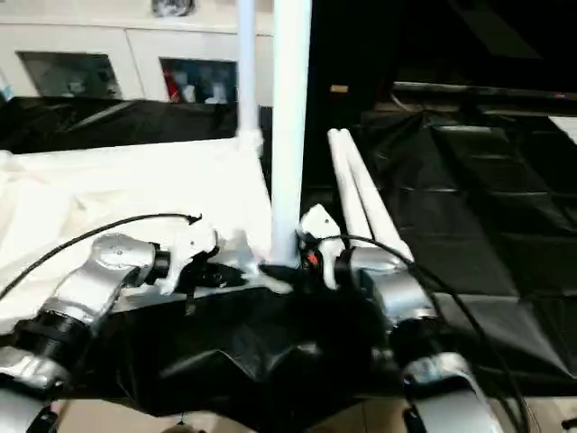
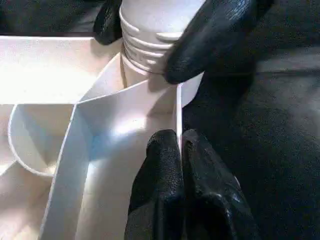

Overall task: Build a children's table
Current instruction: Rotate leg to tighten

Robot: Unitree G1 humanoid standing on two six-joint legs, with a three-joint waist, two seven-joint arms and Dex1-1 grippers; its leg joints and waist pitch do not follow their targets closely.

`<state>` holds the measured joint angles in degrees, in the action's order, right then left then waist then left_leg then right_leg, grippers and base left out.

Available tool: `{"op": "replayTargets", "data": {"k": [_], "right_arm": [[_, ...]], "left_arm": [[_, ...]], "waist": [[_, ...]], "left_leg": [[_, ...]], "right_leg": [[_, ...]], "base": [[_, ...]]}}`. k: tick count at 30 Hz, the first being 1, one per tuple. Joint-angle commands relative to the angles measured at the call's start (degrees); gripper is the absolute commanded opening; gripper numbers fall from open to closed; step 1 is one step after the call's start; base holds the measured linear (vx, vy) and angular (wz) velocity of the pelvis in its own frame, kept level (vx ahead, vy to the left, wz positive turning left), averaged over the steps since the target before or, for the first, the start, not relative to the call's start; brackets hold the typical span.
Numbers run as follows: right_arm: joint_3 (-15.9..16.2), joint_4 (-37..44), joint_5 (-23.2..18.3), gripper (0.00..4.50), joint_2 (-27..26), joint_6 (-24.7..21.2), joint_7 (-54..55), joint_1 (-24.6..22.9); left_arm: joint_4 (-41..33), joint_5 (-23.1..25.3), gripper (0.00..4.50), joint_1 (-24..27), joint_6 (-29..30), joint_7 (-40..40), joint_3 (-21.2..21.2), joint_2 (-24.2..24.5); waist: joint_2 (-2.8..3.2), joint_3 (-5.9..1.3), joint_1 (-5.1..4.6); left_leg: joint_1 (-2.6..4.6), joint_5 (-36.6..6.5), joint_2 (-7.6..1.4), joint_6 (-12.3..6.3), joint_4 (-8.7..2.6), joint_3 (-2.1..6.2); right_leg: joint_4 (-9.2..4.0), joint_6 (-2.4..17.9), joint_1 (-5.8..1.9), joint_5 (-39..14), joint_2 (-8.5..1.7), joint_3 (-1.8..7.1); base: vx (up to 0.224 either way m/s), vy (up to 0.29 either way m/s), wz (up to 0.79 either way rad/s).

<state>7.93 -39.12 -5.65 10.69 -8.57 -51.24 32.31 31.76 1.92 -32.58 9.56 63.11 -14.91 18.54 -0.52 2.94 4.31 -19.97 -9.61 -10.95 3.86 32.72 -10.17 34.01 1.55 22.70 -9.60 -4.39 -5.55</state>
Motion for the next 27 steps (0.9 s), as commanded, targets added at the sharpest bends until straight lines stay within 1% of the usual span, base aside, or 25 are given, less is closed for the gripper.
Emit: {"op": "replayTargets", "data": {"k": [1, 2, 3, 4, 5, 6, 7, 8, 9, 10, 11, 12, 13, 15, 16, 17, 19, 20, 21, 22, 23, 27], "right_arm": [[0.49, -5.05, 2.83, 2.77, -3.36, -2.26, 9.58, 0.78], [-0.72, -6.06, 2.44, 2.77, -4.6, -3.22, 12.72, 1.53], [-1.62, -6.58, 2.07, 2.76, -5.75, -3.98, 15.06, 2.1], [-2.22, -7.3, 1.83, 2.76, -6.53, -4.2, 16.57, 2.61], [-2.97, -8.14, 1.48, 2.76, -7.74, -4.42, 18.73, 3.32], [-3.76, -9.65, 1.32, 2.76, -9.61, -4.22, 22.11, 4.57], [-3.89, -10.25, 1.42, 2.76, -10.42, -3.97, 23.51, 5.13], [-3.89, -10.35, 1.45, 2.76, -10.55, -3.91, 23.73, 5.23], [-3.89, -11.16, 1.67, 2.76, -11.39, -3.01, 25.11, 5.91], [-3.7, -12.02, 2.21, 2.76, -12.15, -1.34, 26.0, 6.56], [-3.44, -12.04, 2.44, 2.76, -12.48, -0.25, 25.55, 6.79], [-3.44, -12.04, 2.44, 2.76, -12.48, -0.25, 25.55, 6.79], [-3.28, -12.0, 2.57, 3.1, -12.67, 0.38, 25.16, 6.91], [-4.0, -11.12, 1.41, 3.45, -12.85, -0.41, 22.99, 7.08], [-4.33, -10.86, 1.02, 3.45, -12.83, -0.77, 22.22, 7.16], [-4.27, -10.16, 0.83, 3.53, -12.2, -0.82, 20.34, 7.07], [-3.81, -9.64, 1.06, 3.79, -11.38, -0.41, 18.95, 6.89], [-3.13, -9.15, 1.42, 3.88, -10.39, 0.26, 17.38, 6.63], [-2.62, -8.56, 1.45, 3.88, -9.54, 0.47, 15.66, 6.35], [-2.34, -8.18, 1.43, 3.96, -9.03, 0.54, 14.58, 6.18], [-1.91, -7.54, 1.33, 4.07, -8.36, 0.7, 12.89, 5.86], [0.25, -3.1, 0.74, 4.07, -5.1, 1.18, 5.09, 3.7]], "left_arm": [[1.39, -1.1, 0.0, -3.1, 0.4, -5.46, 1.22, -4.33], [2.5, -0.8, 0.0, -4.12, 0.66, -7.71, 1.59, -5.41], [3.54, -0.63, 0.0, -5.09, 1.23, -9.7, 1.96, -6.43], [4.25, -0.54, 0.0, -5.72, 1.54, -11.05, 2.15, -7.08], [5.43, -0.26, 0.0, -6.8, 2.02, -13.78, 2.62, -8.18], [7.12, 0.14, 0.0, -8.35, 2.48, -17.31, 3.28, -9.9], [7.68, 0.25, 0.0, -8.9, 2.49, -18.29, 3.42, -10.56], [7.75, 0.26, 0.0, -8.98, 2.47, -18.39, 3.43, -10.65], [8.35, 0.47, 0.0, -9.44, 1.97, -19.12, 3.4, -11.18], [8.97, 0.83, 0.0, -9.72, 1.01, -19.35, 3.2, -11.53], [8.85, 0.81, 0.0, -9.55, 0.68, -18.85, 3.02, -11.62], [8.85, 0.81, 0.0, -9.55, 0.68, -18.85, 3.02, -11.62], [8.74, 0.75, 0.0, -9.41, 0.52, -18.45, 2.9, -11.65], [7.49, 0.51, 0.0, -8.28, -0.21, -15.96, 2.26, -11.13], [7.09, 0.48, 0.0, -7.84, -0.82, -14.93, 1.91, -10.79], [6.09, 0.06, 0.0, -6.88, -1.24, -12.66, 1.42, -10.03], [5.29, -0.38, 0.0, -6.19, -1.48, -11.17, 1.17, -9.44], [4.6, -0.83, 0.0, -5.61, -1.54, -9.85, 1.01, -8.9], [4.25, -1.05, 0.0, -5.25, -1.87, -9.0, 0.91, -8.46], [4.07, -1.15, 0.0, -5.04, -2.07, -8.54, 0.86, -8.21], [3.84, -1.39, 0.0, -4.78, -2.38, -7.77, 0.83, -7.91], [1.64, -2.44, 0.0, -3.34, -2.33, -3.21, 0.09, -6.08]], "waist": [[-0.3, -3.04, -0.55], [-0.3, -3.14, -0.61], [-0.18, -3.04, -0.92], [-0.16, -3.07, -1.12], [-0.09, -3.13, -1.18], [-0.11, -3.2, -1.2], [-0.03, -3.27, -1.18], [-0.08, -3.37, -1.15], [-0.16, -3.55, -1.05], [-0.19, -3.68, -0.93], [-0.18, -3.66, -0.94], [-0.16, -3.8, -0.83], [-0.21, -3.76, -0.74], [-0.16, -3.74, -0.69], [-0.36, -3.71, -0.71], [-0.19, -3.7, -0.7], [-0.13, -3.65, -0.85], [-0.14, -3.62, -0.94], [-0.14, -3.59, -0.97], [-0.14, -3.59, -0.91], [-0.16, -3.58, -0.96], [-0.17, -3.61, -0.64]], "left_leg": [[0.67, -18.45, -1.9, 0.03, -3.52, 1.03], [0.69, -18.32, -1.88, 0.04, -3.51, 1.08], [0.69, -18.59, -1.92, -0.18, -3.54, 1.06], [0.71, -18.96, -1.93, -0.21, -3.49, 1.13], [0.63, -19.06, -1.92, -0.3, -3.49, 1.18], [0.67, -18.95, -1.92, -0.36, -3.43, 1.07], [0.61, -18.29, -1.9, -0.34, -3.44, 1.07], [0.49, -17.82, -1.97, -0.38, -3.51, 1.08], [0.07, -16.45, -2.08, -0.74, -3.53, 1.05], [0.06, -15.44, -2.03, -1.09, -3.47, 0.88], [0.04, -15.03, -1.99, -1.25, -3.41, 0.79], [-0.17, -13.9, -2.0, -1.63, -3.33, 0.73], [-0.28, -13.02, -1.95, -2.16, -3.3, 0.62], [-0.28, -12.64, -1.98, -2.67, -3.34, 0.61], [-0.34, -12.66, -2.02, -2.76, -3.38, 0.63], [-0.27, -12.7, -2.09, -2.74, -3.39, 0.63], [-0.27, -13.6, -2.27, -2.51, -3.52, 0.75], [-0.29, -13.76, -2.22, -2.55, -3.5, 0.69], [-0.29, -14.16, -2.18, -2.7, -3.46, 0.69], [-0.18, -14.05, -2.24, -2.83, -3.43, 0.63], [-0.24, -13.97, -2.24, -2.86, -3.45, 0.62], [-0.3, -13.25, -2.36, -3.17, -3.42, 0.6]], "right_leg": [[-6.17, 5.33, -2.0, -32.14, -4.46, 2.73], [-6.2, 5.22, -1.97, -32.12, -4.53, 2.74], [-6.34, 5.17, -1.83, -31.89, -4.45, 2.78], [-6.3, 5.18, -1.8, -31.84, -4.44, 2.71], [-6.27, 5.22, -1.87, -31.66, -4.44, 2.68], [-6.29, 5.31, -1.75, -31.04, -4.44, 2.78], [-6.13, 5.76, -1.75, -29.74, -4.42, 2.84], [-6.02, 5.95, -1.91, -28.66, -4.42, 2.88], [-5.55, 6.75, -2.18, -25.51, -4.53, 3.06], [-5.31, 7.39, -2.24, -23.0, -4.46, 3.11], [-5.21, 7.77, -2.19, -22.02, -4.44, 3.18], [-4.93, 8.56, -2.47, -19.6, -4.51, 3.23], [-4.77, 9.06, -2.58, -18.11, -4.43, 3.24], [-4.72, 9.38, -2.72, -17.67, -4.41, 3.18], [-4.7, 9.4, -2.75, -17.81, -4.39, 3.16], [-4.66, 9.55, -2.69, -17.86, -4.45, 3.2], [-4.64, 9.7, -2.78, -18.44, -4.52, 3.18], [-4.7, 9.72, -2.73, -18.52, -4.46, 3.2], [-4.8, 9.66, -2.78, -18.97, -4.51, 3.18], [-4.82, 9.62, -2.67, -18.88, -4.49, 3.26], [-4.76, 9.72, -2.72, -18.75, -4.47, 3.27], [-4.6, 9.81, -2.8, -17.94, -4.46, 3.29]], "base": [[0.0, 0.0, 0.0], [0.0, 0.0, 0.0], [0.0, 0.0, 0.0], [0.0, 0.0, 0.0], [0.0, 0.0, 0.0], [0.0, 0.0, 0.0], [0.0, 0.0, 0.0], [0.0, 0.0, 0.0], [0.0, 0.0, 0.0], [0.0, 0.0, 0.0], [0.0, 0.0, 0.0], [0.0, 0.0, 0.0], [0.0, 0.0, 0.0], [0.0, 0.0, 0.0], [0.0, 0.0, 0.0], [0.0, 0.0, 0.0], [0.0, 0.0, 0.0], [0.0, 0.0, 0.0], [0.0, 0.0, 0.0], [0.0, 0.0, 0.0], [0.0, 0.0, 0.0], [0.0, 0.0, 0.0]]}}
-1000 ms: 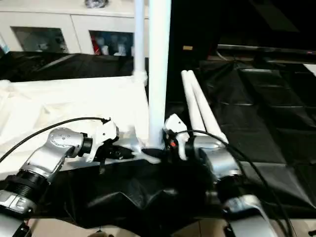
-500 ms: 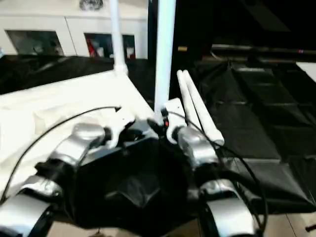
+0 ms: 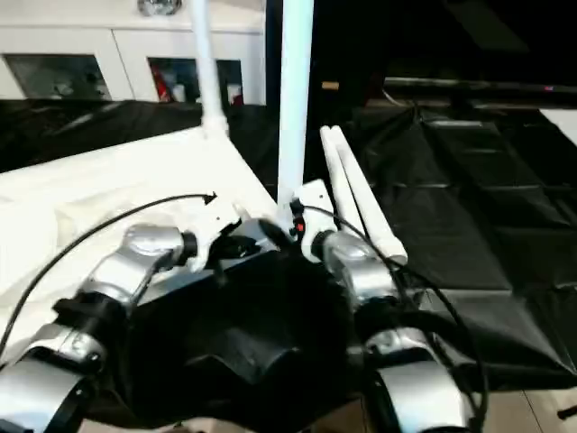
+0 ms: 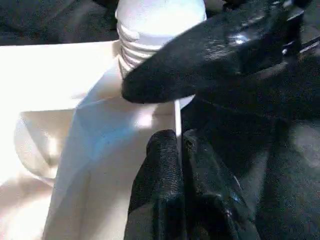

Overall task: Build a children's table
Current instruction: Rotate leg to tighten

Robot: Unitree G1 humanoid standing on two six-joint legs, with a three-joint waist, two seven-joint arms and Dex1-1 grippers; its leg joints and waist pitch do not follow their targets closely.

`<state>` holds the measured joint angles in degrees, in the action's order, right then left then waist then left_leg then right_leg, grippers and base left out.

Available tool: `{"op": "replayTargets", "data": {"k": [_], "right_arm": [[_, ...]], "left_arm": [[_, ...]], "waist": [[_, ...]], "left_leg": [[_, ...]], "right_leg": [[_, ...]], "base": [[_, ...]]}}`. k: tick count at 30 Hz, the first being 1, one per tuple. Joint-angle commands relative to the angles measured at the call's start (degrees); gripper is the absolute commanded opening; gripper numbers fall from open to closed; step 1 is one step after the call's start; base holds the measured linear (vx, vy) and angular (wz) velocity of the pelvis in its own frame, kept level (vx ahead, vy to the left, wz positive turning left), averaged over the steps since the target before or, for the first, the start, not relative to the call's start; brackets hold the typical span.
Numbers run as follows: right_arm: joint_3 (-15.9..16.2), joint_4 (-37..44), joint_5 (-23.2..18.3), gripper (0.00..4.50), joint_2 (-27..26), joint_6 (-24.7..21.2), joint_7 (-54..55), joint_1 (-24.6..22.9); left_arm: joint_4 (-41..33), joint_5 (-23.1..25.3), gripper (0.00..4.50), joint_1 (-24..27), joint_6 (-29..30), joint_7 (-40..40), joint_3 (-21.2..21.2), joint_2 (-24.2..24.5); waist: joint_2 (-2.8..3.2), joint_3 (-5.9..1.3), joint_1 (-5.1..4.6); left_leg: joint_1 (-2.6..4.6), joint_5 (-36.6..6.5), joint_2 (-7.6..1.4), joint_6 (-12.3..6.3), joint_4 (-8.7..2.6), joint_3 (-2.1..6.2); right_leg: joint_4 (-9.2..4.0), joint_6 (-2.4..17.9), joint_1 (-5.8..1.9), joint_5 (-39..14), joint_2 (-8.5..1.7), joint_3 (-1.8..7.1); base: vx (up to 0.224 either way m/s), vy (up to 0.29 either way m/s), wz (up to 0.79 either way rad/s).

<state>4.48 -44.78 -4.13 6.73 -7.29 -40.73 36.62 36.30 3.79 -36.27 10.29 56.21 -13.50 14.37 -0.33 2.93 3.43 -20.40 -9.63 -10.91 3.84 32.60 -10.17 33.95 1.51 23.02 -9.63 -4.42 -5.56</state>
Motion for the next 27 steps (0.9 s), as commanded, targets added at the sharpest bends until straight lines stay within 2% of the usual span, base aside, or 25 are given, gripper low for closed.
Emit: {"op": "replayTargets", "data": {"k": [1, 3, 6, 7, 13, 21, 27], "right_arm": [[4.66, 5.03, -1.04, 4.07, 0.88, -0.04, -10.05, -1.93], [5.19, 6.29, -1.01, 4.07, 2.05, 0.35, -12.58, -2.7], [5.96, 8.89, -1.62, 4.07, 4.14, 0.67, -16.81, -4.09], [6.18, 10.28, -2.06, 4.07, 5.02, 1.02, -18.31, -4.76], [6.67, 13.6, -3.13, 4.07, 7.46, 0.19, -22.35, -6.51], [6.62, 14.97, -3.36, 3.3, 7.19, -0.3, -23.32, -7.53], [6.49, 13.59, -2.53, 2.87, 5.37, -2.7, -19.06, -7.57]], "left_arm": [[-3.94, -4.42, 0.0, 1.19, -3.78, 5.9, -1.78, -0.74], [-4.66, -4.66, 0.0, 1.73, -3.74, 7.28, -1.95, -0.12], [-6.3, -5.39, 0.0, 2.76, -3.09, 10.09, -2.31, 1.07], [-7.27, -5.82, 0.0, 3.3, -2.45, 11.69, -2.38, 1.61], [-10.83, -6.84, 0.0, 5.33, -0.43, 15.81, -3.05, 3.53], [-12.45, -6.93, 0.0, 6.41, 0.5, 16.96, -3.19, 4.18], [-9.87, -4.97, 0.0, 4.81, 1.01, 10.88, -1.88, 2.26]], "waist": [[-0.4, -3.57, 0.43], [-0.37, -3.58, 0.45], [-0.4, -3.49, 0.72], [-0.31, -3.35, 0.78], [-0.45, -3.35, 1.12], [-0.54, -3.46, 1.41], [-0.64, -3.39, 1.37]], "left_leg": [[0.06, -13.26, -2.46, -3.44, -3.32, 0.64], [0.06, -12.88, -2.5, -3.75, -3.26, 0.51], [0.11, -13.65, -2.54, -3.58, -3.27, 0.5], [0.22, -14.31, -2.58, -3.43, -3.35, 0.51], [0.29, -14.35, -2.59, -3.24, -3.4, 0.55], [0.29, -13.31, -2.49, -3.02, -3.36, 0.55], [0.28, -13.26, -2.44, -2.93, -3.36, 0.54]], "right_leg": [[-4.5, 9.82, -3.31, -17.53, -4.4, 3.24], [-4.36, 10.07, -3.14, -16.66, -4.3, 3.3], [-4.54, 9.89, -3.13, -18.78, -4.39, 3.24], [-4.76, 9.66, -2.92, -20.07, -4.37, 3.23], [-4.82, 8.92, -2.83, -21.6, -4.34, 3.26], [-4.69, 8.84, -2.8, -20.68, -4.3, 3.27], [-4.81, 8.44, -2.76, -21.36, -4.31, 3.24]], "base": [[0.0, 0.0, 0.0], [0.0, 0.0, 0.0], [0.0, 0.0, 0.0], [0.0, 0.0, 0.0], [0.0, 0.0, 0.0], [0.0, 0.0, 0.0], [0.0, 0.0, 0.0]]}}
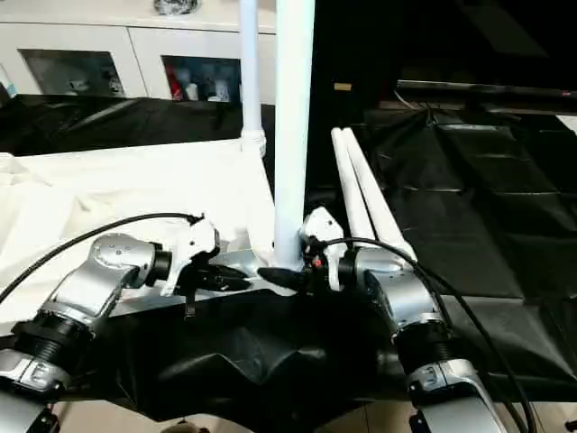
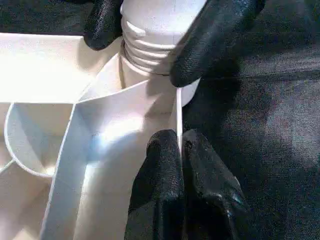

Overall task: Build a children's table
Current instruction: Rotate leg to tighten

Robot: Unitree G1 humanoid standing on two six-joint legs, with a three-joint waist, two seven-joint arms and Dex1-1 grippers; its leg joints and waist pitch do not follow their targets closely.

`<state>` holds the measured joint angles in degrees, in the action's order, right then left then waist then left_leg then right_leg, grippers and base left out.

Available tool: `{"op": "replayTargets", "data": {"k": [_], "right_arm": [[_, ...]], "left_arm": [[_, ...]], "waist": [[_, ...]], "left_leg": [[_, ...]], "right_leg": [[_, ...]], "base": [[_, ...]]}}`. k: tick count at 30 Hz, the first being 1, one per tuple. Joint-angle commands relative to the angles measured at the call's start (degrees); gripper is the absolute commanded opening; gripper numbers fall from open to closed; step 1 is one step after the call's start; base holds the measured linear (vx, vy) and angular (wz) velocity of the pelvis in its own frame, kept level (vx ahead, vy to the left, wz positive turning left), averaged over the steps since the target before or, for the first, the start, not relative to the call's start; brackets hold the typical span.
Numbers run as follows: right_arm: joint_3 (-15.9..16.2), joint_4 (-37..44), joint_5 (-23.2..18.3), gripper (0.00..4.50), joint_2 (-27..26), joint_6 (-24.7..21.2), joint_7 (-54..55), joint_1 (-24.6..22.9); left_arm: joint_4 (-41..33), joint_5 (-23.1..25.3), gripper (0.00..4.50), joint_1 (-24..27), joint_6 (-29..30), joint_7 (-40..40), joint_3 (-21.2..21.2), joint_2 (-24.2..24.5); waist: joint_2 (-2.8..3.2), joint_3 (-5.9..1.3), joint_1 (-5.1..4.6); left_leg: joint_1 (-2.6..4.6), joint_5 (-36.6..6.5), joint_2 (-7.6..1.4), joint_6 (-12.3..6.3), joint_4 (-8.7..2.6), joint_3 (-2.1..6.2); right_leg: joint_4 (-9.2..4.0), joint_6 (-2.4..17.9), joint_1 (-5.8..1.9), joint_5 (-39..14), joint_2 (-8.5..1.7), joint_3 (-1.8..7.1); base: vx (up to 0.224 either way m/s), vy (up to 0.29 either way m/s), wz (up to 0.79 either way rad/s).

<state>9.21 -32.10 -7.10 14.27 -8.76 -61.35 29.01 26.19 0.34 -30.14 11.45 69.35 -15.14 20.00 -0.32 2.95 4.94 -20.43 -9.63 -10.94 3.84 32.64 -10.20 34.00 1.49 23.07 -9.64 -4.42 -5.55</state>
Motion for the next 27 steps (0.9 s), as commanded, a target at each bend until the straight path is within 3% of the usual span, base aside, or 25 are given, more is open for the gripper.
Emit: {"op": "replayTargets", "data": {"k": [1, 3, 9, 14, 17, 18, 19, 23, 24, 27], "right_arm": [[1.58, 0.52, 0.65, 2.87, -2.55, -1.42, 2.59, 0.09], [1.11, -0.77, 1.22, 2.79, -3.43, -1.42, 5.26, 0.49], [-4.02, -12.42, 3.62, 2.74, -11.04, -1.38, 28.46, 5.79], [-6.45, -17.65, 3.5, 2.74, -15.94, -1.45, 39.08, 9.76], [-5.39, -18.69, 4.83, 2.74, -16.68, 1.02, 39.09, 10.34], [-5.33, -19.49, 5.16, 3.29, -16.98, 2.19, 38.48, 10.67], [-5.63, -19.51, 4.64, 3.43, -17.08, 2.36, 36.92, 10.7], [-5.85, -18.57, 2.89, 3.63, -16.35, 2.31, 31.48, 10.36], [-5.32, -18.2, 3.12, 3.88, -15.73, 2.65, 30.44, 10.14], [-3.56, -16.54, 4.05, 4.02, -12.98, 4.49, 26.06, 8.99]], "left_arm": [[0.69, -1.29, 0.0, -1.63, 0.02, -3.45, 0.04, -3.79], [1.77, -1.04, 0.0, -2.39, 0.04, -5.5, 0.65, -4.67], [9.75, 1.17, 0.0, -8.34, 1.01, -18.65, 3.19, -10.35], [14.23, 2.63, 0.0, -11.69, 0.98, -27.81, 4.81, -13.58], [14.51, 2.93, 0.0, -11.79, 0.02, -27.48, 4.42, -13.84], [14.83, 2.94, 0.0, -11.82, -0.59, -27.11, 4.35, -13.94], [14.55, 2.74, 0.0, -11.52, -1.03, -25.98, 4.13, -13.79], [13.04, 1.92, 0.0, -10.13, -2.42, -22.11, 3.1, -12.69], [12.4, 1.65, 0.0, -9.62, -2.72, -20.77, 2.84, -12.27], [10.27, 0.7, 0.0, -7.79, -3.9, -15.95, 2.16, -10.65]], "waist": [[-0.62, -3.37, -0.23], [-0.66, -3.33, -0.28], [-0.45, -3.51, -0.95], [-0.51, -3.96, -1.34], [-0.46, -3.9, -1.29], [-0.56, -3.83, -1.3], [-0.57, -3.8, -1.27], [-0.68, -3.67, -1.51], [-0.68, -3.68, -1.67], [-0.67, -3.75, -1.66]], "left_leg": [[0.38, -13.57, -2.34, -2.63, -3.42, 0.6], [0.46, -14.02, -2.23, -2.34, -3.42, 0.6], [0.59, -13.86, -2.01, -0.77, -3.38, 0.85], [0.13, -10.94, -1.96, -1.79, -3.18, 0.64], [0.04, -10.72, -1.87, -2.79, -3.02, 0.45], [0.05, -10.9, -1.88, -2.98, -3.07, 0.45], [0.06, -11.28, -1.94, -3.06, -3.08, 0.49], [-0.06, -12.37, -2.02, -3.27, -3.25, 0.64], [0.02, -12.4, -2.03, -3.23, -3.19, 0.6], [-0.13, -11.79, -2.15, -3.92, -3.07, 0.55]], "right_leg": [[-4.99, 8.18, -2.74, -22.23, -4.32, 3.24], [-5.21, 7.53, -2.65, -23.78, -4.31, 3.2], [-5.17, 7.29, -2.64, -24.5, -4.41, 3.1], [-4.44, 9.0, -3.05, -17.01, -4.27, 3.25], [-4.46, 9.78, -3.11, -15.68, -4.41, 3.21], [-4.55, 9.58, -3.15, -16.48, -4.36, 3.18], [-4.61, 9.47, -3.14, -17.33, -4.43, 3.15], [-4.72, 8.85, -3.22, -18.99, -4.39, 3.09], [-4.72, 9.02, -3.14, -18.95, -4.4, 3.15], [-4.52, 9.67, -3.24, -17.34, -4.51, 3.22]], "base": [[0.0, 0.0, 0.0], [0.0, 0.0, 0.0], [0.0, 0.0, 0.0], [0.0, 0.0, 0.0], [0.0, 0.0, 0.0], [0.0, 0.0, 0.0], [0.0, 0.0, 0.0], [0.0, 0.0, 0.0], [0.0, 0.0, 0.0], [0.0, 0.0, 0.0]]}}
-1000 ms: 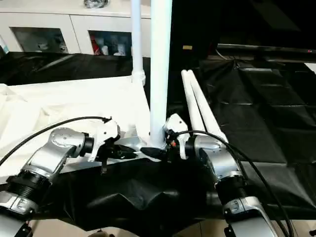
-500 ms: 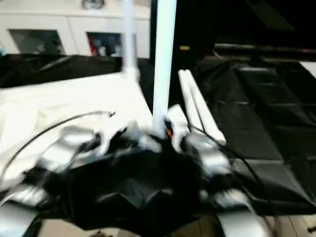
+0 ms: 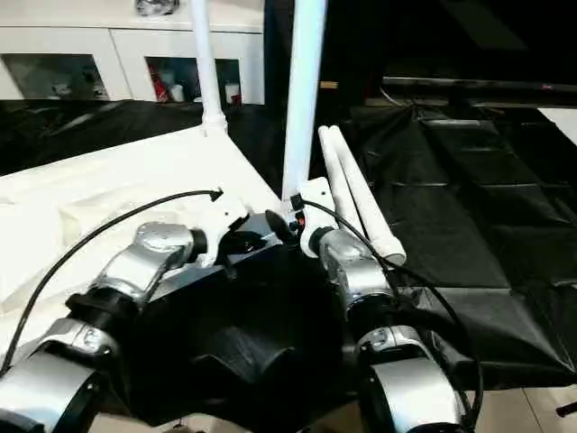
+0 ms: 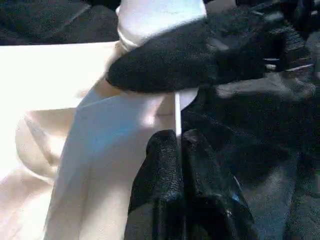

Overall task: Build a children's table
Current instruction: Rotate leg to tighten

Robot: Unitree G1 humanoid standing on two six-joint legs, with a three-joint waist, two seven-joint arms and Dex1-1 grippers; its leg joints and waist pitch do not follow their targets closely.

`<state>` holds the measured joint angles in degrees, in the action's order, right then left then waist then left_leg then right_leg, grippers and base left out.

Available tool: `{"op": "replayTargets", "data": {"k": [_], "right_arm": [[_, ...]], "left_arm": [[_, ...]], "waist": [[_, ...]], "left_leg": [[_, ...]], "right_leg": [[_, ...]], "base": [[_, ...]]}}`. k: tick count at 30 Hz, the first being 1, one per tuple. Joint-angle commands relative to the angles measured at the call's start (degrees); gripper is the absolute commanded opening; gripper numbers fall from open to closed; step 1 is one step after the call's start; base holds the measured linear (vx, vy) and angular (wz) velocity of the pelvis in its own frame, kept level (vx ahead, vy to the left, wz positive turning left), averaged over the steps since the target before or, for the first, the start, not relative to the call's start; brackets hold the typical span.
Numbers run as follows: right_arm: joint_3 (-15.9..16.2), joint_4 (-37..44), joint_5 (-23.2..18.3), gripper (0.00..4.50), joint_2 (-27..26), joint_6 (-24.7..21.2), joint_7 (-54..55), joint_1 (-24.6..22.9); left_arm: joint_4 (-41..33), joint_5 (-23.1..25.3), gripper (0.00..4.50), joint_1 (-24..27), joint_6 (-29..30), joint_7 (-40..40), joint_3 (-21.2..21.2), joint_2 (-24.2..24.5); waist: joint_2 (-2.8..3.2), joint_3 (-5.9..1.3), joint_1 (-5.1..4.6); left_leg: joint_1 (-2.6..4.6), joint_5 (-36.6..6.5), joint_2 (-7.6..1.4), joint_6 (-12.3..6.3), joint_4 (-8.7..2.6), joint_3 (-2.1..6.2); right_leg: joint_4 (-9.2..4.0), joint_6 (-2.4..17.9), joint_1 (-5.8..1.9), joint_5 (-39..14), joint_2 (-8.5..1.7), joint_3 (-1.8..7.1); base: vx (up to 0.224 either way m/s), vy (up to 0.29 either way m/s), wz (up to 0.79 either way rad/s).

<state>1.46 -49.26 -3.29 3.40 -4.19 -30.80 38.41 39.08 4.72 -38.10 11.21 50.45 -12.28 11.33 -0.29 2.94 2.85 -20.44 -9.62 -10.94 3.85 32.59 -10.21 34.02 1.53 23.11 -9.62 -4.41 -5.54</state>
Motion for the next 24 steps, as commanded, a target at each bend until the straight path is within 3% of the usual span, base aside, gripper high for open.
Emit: {"op": "replayTargets", "data": {"k": [1, 9, 14, 24], "right_arm": [[4.7, 1.86, -0.05, 4.16, -0.88, 0.39, -7.32, -1.09], [8.12, 11.76, -2.33, 4.16, 7.35, -0.84, -25.82, -6.44], [9.49, 15.18, -3.16, 4.16, 10.26, -1.82, -31.44, -8.23], [9.6, 18.55, -4.33, 3.34, 10.92, -3.86, -33.9, -9.44]], "left_arm": [[-3.46, -3.89, 0.0, 0.9, -4.04, 4.71, -1.06, -1.16], [-8.64, -5.27, 0.0, 4.87, -3.94, 14.33, -2.75, 4.02], [-10.87, -5.95, 0.0, 6.33, -3.23, 18.37, -3.11, 6.01], [-13.22, -6.77, 0.0, 7.73, -1.97, 21.85, -3.48, 7.9]], "waist": [[-0.65, -3.7, 0.44], [-0.69, -3.47, 1.04], [-0.76, -3.47, 1.43], [-0.65, -3.53, 1.97]], "left_leg": [[-0.01, -11.64, -2.19, -4.17, -3.04, 0.5], [0.13, -13.07, -2.5, -4.05, -3.22, 0.55], [0.12, -13.05, -2.51, -3.86, -3.18, 0.52], [0.25, -12.56, -2.45, -3.36, -3.22, 0.48]], "right_leg": [[-4.5, 10.02, -3.24, -16.58, -4.4, 3.21], [-4.58, 9.28, -3.13, -19.4, -4.29, 3.18], [-4.68, 9.18, -3.06, -20.27, -4.41, 3.22], [-4.59, 9.2, -2.96, -19.6, -4.28, 3.23]], "base": [[0.0, 0.0, 0.0], [0.0, 0.0, 0.0], [0.0, 0.0, 0.0], [0.0, 0.0, 0.0]]}}
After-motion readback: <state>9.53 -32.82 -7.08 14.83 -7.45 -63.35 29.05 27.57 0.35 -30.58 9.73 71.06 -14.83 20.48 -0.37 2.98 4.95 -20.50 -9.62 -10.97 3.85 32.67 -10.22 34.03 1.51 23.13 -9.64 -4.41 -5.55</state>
